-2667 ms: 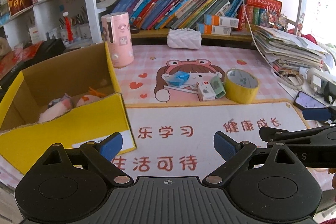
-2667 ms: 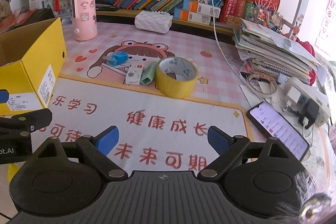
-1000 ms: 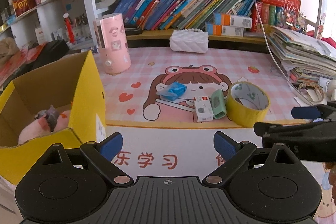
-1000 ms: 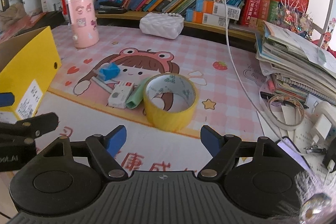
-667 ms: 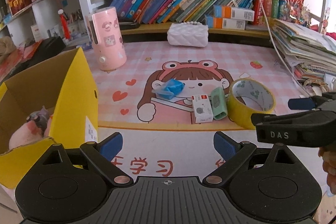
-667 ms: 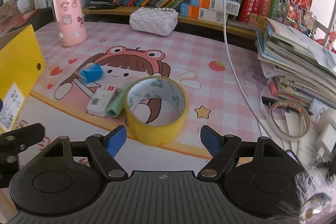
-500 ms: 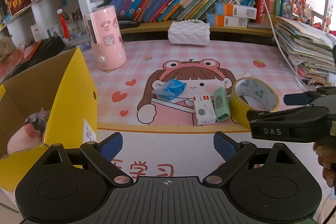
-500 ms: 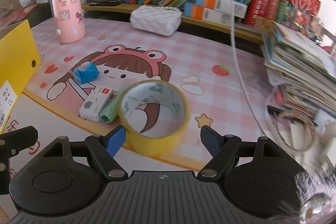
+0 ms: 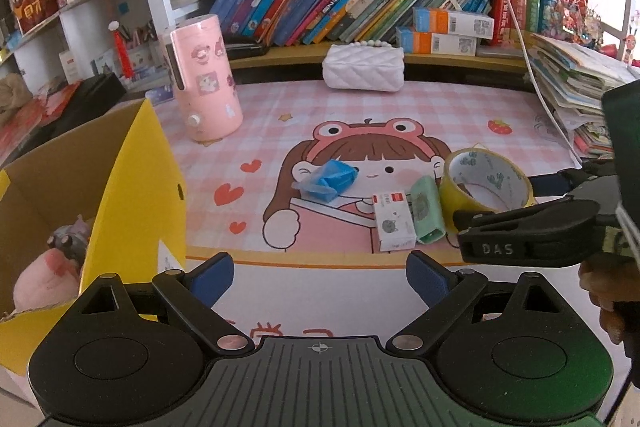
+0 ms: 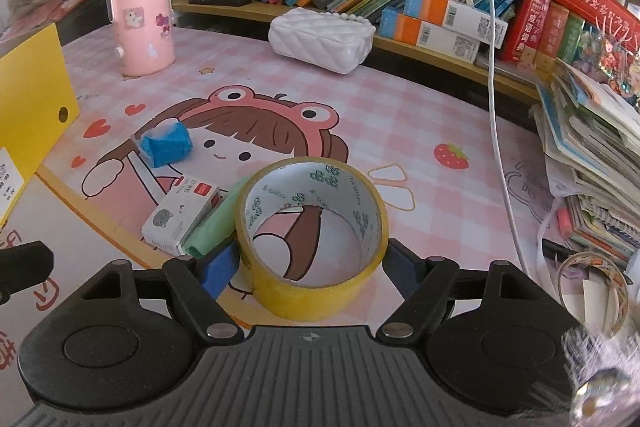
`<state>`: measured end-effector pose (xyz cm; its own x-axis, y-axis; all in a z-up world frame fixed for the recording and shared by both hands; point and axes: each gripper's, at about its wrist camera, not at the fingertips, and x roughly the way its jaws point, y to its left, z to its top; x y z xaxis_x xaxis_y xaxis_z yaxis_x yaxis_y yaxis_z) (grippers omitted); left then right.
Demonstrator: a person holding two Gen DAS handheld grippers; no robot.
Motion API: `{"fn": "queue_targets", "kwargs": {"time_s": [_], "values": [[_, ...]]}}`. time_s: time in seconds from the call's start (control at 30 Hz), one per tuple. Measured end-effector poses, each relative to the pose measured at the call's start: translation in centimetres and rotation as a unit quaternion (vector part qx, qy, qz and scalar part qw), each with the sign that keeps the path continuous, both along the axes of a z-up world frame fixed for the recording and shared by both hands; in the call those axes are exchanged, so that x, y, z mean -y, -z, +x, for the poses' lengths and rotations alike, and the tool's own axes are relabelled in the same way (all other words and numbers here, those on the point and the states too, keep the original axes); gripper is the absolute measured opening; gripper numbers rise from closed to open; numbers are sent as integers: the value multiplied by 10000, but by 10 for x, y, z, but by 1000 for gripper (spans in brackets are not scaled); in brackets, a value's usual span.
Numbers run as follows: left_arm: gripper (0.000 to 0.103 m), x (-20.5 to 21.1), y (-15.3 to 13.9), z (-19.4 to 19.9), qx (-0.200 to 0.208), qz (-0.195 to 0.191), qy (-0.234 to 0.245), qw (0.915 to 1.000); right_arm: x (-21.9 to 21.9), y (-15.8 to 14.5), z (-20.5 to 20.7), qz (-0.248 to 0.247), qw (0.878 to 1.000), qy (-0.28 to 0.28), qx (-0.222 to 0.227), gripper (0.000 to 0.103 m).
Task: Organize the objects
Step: 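Close the right tool on the rim of the yellow tape roll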
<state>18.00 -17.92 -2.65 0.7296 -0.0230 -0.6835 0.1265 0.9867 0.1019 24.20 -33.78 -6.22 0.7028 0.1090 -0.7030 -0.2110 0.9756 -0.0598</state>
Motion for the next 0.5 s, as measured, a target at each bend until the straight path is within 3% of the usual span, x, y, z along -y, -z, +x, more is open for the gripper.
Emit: {"fn": "queue_targets", "kwargs": {"time_s": [0.23,0.5], "values": [[94,4,2,9,15,-120,-23,9999,19,-22,-19,335,9990,239,150,75],[92,12,10,25,-34,-285,-46,9996,35,-40,-50,359,9980,451,275,74]]}}
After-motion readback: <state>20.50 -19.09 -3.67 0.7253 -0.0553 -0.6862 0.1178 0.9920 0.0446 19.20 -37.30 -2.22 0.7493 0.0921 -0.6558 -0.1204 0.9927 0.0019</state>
